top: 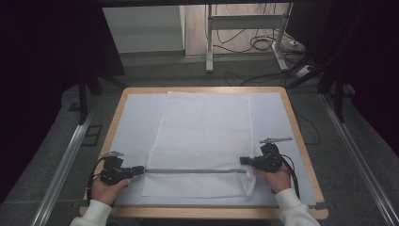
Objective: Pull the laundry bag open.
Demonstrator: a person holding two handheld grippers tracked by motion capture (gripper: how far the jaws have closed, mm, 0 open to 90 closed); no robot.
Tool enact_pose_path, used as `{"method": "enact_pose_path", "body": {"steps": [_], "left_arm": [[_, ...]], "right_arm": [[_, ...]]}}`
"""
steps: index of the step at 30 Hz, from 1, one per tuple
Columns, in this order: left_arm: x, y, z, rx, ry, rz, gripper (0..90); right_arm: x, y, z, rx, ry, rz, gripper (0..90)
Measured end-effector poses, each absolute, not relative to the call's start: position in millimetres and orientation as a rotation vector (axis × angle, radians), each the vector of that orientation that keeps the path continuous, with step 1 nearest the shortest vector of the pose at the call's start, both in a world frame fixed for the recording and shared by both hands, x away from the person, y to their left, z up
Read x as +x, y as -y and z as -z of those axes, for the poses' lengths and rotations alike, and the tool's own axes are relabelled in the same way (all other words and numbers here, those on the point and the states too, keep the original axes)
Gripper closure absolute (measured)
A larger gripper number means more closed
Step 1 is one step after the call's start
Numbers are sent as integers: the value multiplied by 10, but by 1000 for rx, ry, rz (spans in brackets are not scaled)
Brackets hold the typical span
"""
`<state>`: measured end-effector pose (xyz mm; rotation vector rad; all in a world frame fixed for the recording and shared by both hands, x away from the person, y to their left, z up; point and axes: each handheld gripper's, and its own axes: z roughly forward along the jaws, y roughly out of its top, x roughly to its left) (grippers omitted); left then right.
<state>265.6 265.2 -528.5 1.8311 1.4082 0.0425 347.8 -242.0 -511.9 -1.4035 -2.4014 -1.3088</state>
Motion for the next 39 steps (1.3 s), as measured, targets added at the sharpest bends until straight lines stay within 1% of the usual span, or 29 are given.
{"method": "enact_pose_path", "body": {"steps": [1,2,3,4,5,6,7,11,14,18,23,25,29,36,39], "left_arm": [[2654,-2645,5278,1836,-1406,-52,849],[2657,-2634,5273,1845,-1404,-63,844],[2659,-2628,5268,1850,-1403,-71,819],[2656,-2618,5258,1855,-1400,-88,775],[2642,-2599,5240,1857,-1405,-124,697],[2630,-2585,5225,1853,-1407,-159,600],[2624,-2572,5205,1852,-1397,-179,540],[2602,-2481,5097,1832,-1318,-252,383],[2604,-2438,5053,1815,-1278,-265,336],[2668,-2388,5012,1825,-1256,-275,308],[2831,-2302,4991,1853,-1207,-327,306],[2908,-2285,5008,1865,-1202,-326,306],[2968,-2275,5050,1881,-1203,-329,306],[2887,-2318,5049,1876,-1195,-341,293],[2880,-2330,5042,1870,-1193,-340,281]], "right_arm": [[3474,2427,5110,-1405,2409,1315,844],[3471,2432,5102,-1404,2419,1317,797],[3466,2436,5090,-1407,2449,1315,709],[3463,2436,5086,-1413,2466,1319,651],[3458,2440,5079,-1420,2479,1322,603],[3442,2449,5060,-1434,2486,1327,545],[3425,2453,5047,-1447,2498,1339,484],[3331,2485,4982,-1494,2575,1359,359],[3269,2566,4932,-1564,2603,1386,289],[3224,2760,4876,-1621,2596,1432,267],[3165,2966,4867,-1651,2598,1461,264],[3140,3037,4861,-1654,2620,1475,264],[3132,3097,4865,-1639,2629,1492,263],[3160,3107,4890,-1631,2646,1493,260],[3152,3101,4874,-1624,2651,1507,241]]}}
